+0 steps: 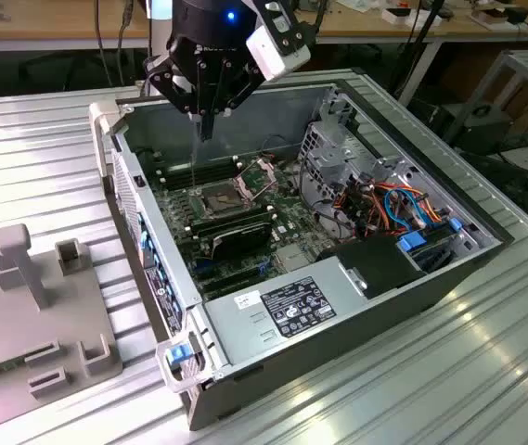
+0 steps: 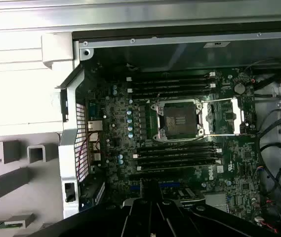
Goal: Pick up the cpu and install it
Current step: 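Reach for the cpu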
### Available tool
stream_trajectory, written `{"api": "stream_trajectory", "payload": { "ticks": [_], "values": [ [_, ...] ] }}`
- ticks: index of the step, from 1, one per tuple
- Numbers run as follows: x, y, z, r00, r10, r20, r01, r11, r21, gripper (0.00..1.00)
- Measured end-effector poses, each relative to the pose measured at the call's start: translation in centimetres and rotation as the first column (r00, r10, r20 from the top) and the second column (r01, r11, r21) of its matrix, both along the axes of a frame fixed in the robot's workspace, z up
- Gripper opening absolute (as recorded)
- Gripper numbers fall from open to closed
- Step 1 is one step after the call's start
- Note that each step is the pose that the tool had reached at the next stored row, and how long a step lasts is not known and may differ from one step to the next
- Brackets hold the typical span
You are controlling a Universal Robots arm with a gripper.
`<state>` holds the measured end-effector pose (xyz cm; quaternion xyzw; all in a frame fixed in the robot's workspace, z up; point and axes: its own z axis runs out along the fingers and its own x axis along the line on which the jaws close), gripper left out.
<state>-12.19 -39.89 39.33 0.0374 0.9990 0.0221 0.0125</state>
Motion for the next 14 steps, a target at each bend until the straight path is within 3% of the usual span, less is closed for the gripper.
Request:
{"api": "stream_trajectory", "payload": {
  "ticks": [14],
  "values": [
    [-0.11, 0.0, 0.0, 1.0, 0.0, 0.0001, 0.0, 1.0, 0.0, 0.11]
  ]
}}
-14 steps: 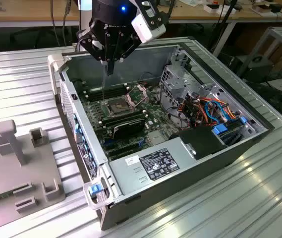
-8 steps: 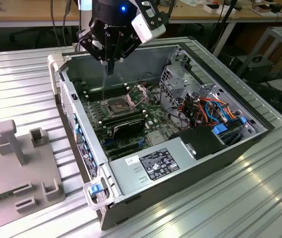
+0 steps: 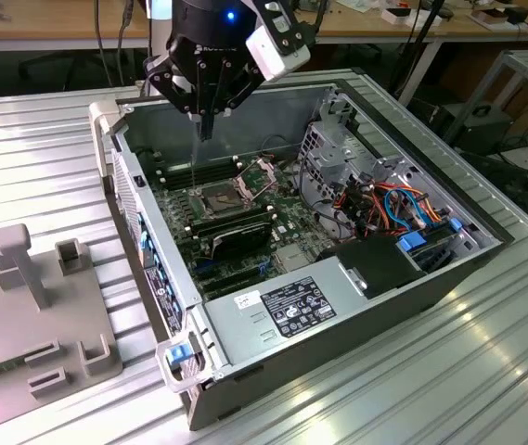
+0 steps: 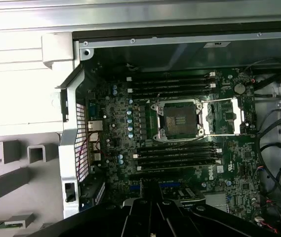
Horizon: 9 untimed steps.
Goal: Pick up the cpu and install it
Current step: 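Reach for the cpu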
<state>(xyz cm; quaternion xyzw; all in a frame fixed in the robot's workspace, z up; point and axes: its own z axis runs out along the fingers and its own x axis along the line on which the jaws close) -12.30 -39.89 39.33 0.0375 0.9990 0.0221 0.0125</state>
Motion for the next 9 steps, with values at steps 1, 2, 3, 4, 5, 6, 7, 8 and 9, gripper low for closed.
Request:
{"api": "stream_trajectory", "payload": {
  "ticks": [1, 2, 3, 4, 5, 6, 7, 8, 9],
  "values": [
    [-0.23, 0.0, 0.01, 1.0, 0.0, -0.0001, 0.0, 1.0, -0.0001, 0.11],
    [-0.43, 0.0, 0.0, 1.0, 0.0, -0.0001, 0.0, 1.0, 0.0, 0.11],
    [-0.62, 0.0, 0.0, 1.0, 0.0, -0.0001, 0.0, 1.0, 0.0, 0.11],
    [-0.93, 0.0, 0.0, 1.0, 0.0, -0.0001, 0.0, 1.0, 0.0, 0.11],
    [-1.26, 0.01, 0.0, 1.0, 0.0, -0.0001, 0.0, 1.0, -0.0001, 0.11],
    [-1.53, 0.01, 0.0, 1.0, 0.0, -0.0001, 0.0, 1.0, 0.0, 0.11],
    [-1.76, 0.01, -0.01, 1.0, 0.0, 0.0, 0.0, 1.0, 0.0, 0.11],
    [-2.14, 0.02, -0.01, 1.0, 0.0, 0.0, 0.0, 1.0, 0.0, 0.11],
    [-2.41, 0.02, -0.01, 1.0, 0.0, 0.0, 0.0, 1.0, 0.0, 0.11]
  ]
}}
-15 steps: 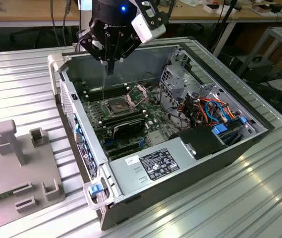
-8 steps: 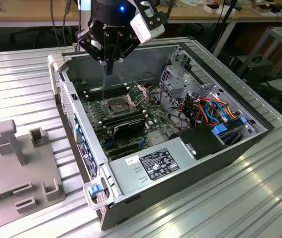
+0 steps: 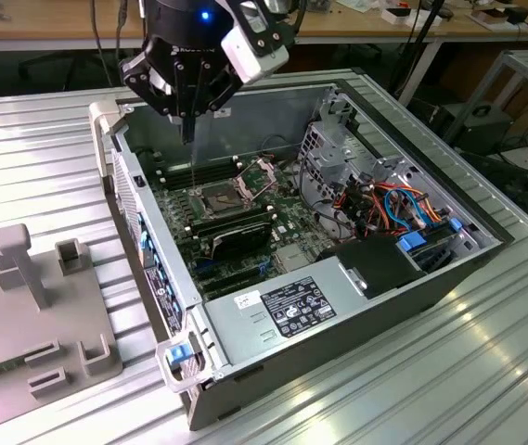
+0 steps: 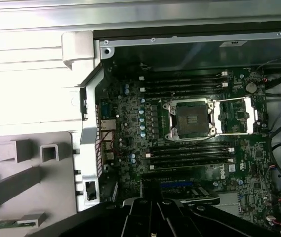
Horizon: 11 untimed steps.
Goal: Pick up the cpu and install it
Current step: 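Reach for the cpu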
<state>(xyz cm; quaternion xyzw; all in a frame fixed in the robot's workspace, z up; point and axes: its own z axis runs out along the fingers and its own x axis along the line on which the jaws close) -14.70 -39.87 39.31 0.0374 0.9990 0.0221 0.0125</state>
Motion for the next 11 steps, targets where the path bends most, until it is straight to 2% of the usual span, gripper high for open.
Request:
{"api": "stream_trajectory", "payload": {
  "ticks": [11],
  "values": [
    [-3.01, 0.01, -0.02, 1.0, 0.0, 0.0, 0.0, 1.0, -0.0001, 0.11]
  ]
}}
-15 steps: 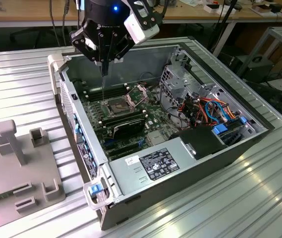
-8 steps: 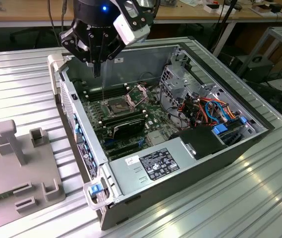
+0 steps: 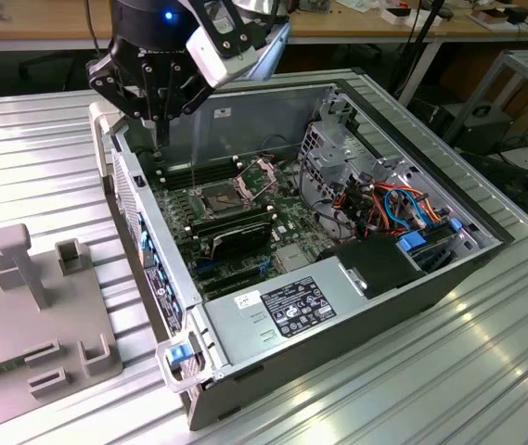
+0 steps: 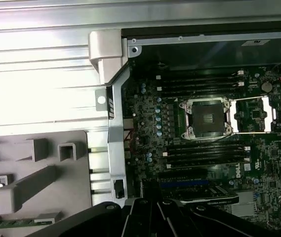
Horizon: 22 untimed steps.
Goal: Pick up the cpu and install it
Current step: 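Reach for the cpu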
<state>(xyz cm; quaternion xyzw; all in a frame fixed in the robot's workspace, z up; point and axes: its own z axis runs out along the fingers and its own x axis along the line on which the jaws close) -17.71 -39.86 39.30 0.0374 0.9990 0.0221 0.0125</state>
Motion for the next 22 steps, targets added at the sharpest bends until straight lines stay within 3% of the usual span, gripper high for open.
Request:
{"api": "stream_trajectory", "payload": {
  "ticks": [22],
  "values": [
    [-7.01, 0.07, -0.13, 1.0, 0.0, 0.0, 0.0, 1.0, 0.0, 0.11]
  ]
}}
